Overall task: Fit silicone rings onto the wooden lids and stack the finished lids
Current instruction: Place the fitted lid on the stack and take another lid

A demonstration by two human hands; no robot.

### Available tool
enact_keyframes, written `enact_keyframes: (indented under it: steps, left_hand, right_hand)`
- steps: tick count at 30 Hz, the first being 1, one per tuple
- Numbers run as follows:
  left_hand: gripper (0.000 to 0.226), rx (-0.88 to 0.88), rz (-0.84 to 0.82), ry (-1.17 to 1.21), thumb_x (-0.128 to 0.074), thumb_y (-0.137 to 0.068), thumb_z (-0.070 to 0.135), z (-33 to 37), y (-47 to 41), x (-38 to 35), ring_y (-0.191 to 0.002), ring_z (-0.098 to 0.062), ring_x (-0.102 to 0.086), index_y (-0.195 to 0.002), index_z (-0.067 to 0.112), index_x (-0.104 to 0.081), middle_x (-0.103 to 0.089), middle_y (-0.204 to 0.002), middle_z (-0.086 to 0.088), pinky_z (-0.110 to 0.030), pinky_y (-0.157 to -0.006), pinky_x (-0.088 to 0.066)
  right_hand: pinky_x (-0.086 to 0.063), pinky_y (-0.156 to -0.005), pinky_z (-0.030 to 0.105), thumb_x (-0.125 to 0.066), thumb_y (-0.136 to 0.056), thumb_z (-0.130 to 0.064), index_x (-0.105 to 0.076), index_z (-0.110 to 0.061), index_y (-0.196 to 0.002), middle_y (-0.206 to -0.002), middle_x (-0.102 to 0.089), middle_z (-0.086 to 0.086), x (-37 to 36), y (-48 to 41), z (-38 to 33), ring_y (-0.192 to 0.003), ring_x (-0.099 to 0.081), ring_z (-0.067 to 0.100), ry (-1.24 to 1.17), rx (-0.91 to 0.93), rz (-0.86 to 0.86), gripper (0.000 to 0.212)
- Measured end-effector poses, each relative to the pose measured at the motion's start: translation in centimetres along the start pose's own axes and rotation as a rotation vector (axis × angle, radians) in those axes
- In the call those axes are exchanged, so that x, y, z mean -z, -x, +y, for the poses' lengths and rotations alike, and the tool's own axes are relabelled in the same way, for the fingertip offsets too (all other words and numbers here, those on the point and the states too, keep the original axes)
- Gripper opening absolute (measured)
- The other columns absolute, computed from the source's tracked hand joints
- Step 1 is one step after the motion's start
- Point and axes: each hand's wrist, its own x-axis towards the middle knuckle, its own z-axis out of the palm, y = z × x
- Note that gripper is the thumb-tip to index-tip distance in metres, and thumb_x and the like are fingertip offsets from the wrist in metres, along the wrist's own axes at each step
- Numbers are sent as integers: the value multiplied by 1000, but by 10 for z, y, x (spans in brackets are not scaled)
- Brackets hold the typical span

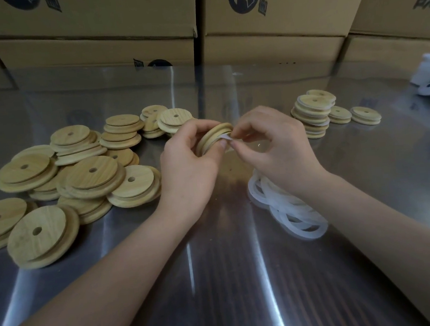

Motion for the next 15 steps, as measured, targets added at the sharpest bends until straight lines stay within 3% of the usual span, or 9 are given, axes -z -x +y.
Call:
enact_keyframes:
  steps: [6, 15]
  left_hand:
    - [25, -17, -35, -47, -71, -86, 8, 0, -2, 2, -96, -1, -65, -100, 29, -69, -70, -95, 15, -21, -89, -51]
    - [27, -55, -41, -74, -71, -83, 3, -2, -6, 3, -94, -4, -66, -96, 27, -71, -71, -92, 13, -25, -89, -51]
  right_hand:
    - [-55, -67, 36, -69, -85, -1, -69, -2, -85, -83, -65, 9, 1, 1, 0, -77, -62, 22, -5, 51, -9, 1]
    - [-55, -67, 38, -71, -83, 1, -70, 0, -80, -78, -68, 8, 0, 2, -2, -74, -64, 21, -17, 11, 66, 3]
